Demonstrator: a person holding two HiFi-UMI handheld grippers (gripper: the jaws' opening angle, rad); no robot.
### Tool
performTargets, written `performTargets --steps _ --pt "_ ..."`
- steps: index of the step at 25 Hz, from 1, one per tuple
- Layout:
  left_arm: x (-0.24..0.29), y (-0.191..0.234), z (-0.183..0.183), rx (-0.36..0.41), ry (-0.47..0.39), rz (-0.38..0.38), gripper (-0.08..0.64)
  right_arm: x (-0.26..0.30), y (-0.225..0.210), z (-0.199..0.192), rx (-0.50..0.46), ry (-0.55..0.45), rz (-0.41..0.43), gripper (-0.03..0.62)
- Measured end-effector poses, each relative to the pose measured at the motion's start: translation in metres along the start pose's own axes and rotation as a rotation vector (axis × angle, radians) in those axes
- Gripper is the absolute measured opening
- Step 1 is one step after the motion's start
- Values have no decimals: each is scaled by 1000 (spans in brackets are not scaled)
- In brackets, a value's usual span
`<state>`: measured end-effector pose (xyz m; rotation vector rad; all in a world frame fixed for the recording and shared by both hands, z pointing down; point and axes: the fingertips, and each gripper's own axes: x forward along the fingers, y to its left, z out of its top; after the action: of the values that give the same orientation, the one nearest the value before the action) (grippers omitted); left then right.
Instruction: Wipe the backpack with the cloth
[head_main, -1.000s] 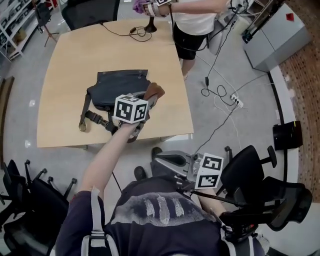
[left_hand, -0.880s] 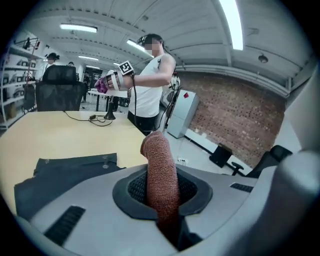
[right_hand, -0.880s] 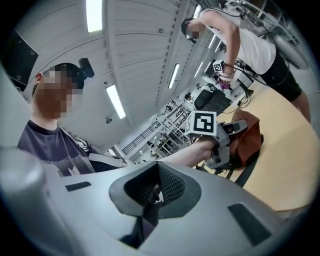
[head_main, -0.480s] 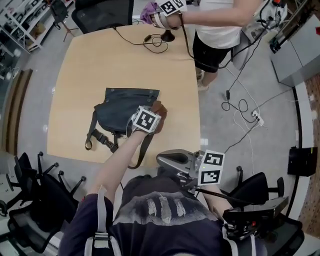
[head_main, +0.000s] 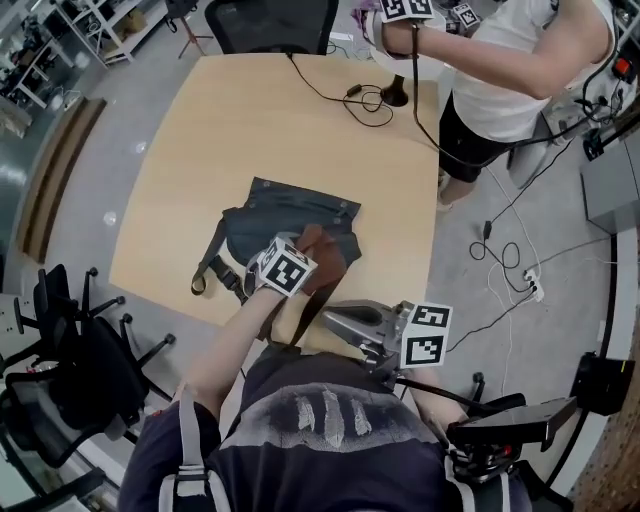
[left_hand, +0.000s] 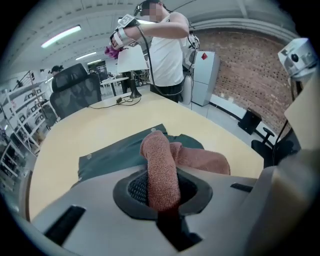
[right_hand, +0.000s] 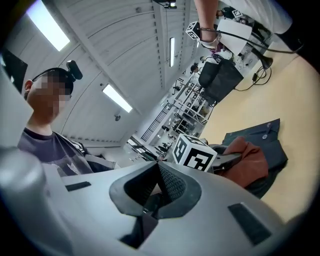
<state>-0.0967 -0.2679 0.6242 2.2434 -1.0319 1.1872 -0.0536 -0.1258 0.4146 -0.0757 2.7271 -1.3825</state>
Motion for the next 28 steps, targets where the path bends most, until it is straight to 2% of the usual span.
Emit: performTargets --steps 3,5,8,15,18,20,22,24,26,28 --pt "-14 27 -27 66 12 59 55 18 -6 0 -4 18 -23 2" --pt "-24 45 -48 63 14 73 55 30 -8 1 -17 7 -60 2" --pt "-42 69 -74 12 -1 97 55 44 -6 4 -56 8 -112 2" --pt "-73 138 -120 -131 -40 181 55 78 -5 10 -107 36 -159 2" --pt "-88 176 -154 -164 11 281 55 81 -7 9 -106 38 -188 2" --pt "-103 208 -177 -227 33 350 55 83 -9 8 -100 40 -198 2" --pt "-120 242 -178 -293 0 428 55 85 -10 7 -101 49 -201 0" --pt "-133 269 -163 -316 -48 502 55 86 -9 7 -115 59 -212 2" --pt "-134 285 -141 -289 -71 535 55 85 -8 8 -131 63 -229 2" --pt "-119 287 -120 -217 -52 519 55 80 -7 10 -139 52 -246 2"
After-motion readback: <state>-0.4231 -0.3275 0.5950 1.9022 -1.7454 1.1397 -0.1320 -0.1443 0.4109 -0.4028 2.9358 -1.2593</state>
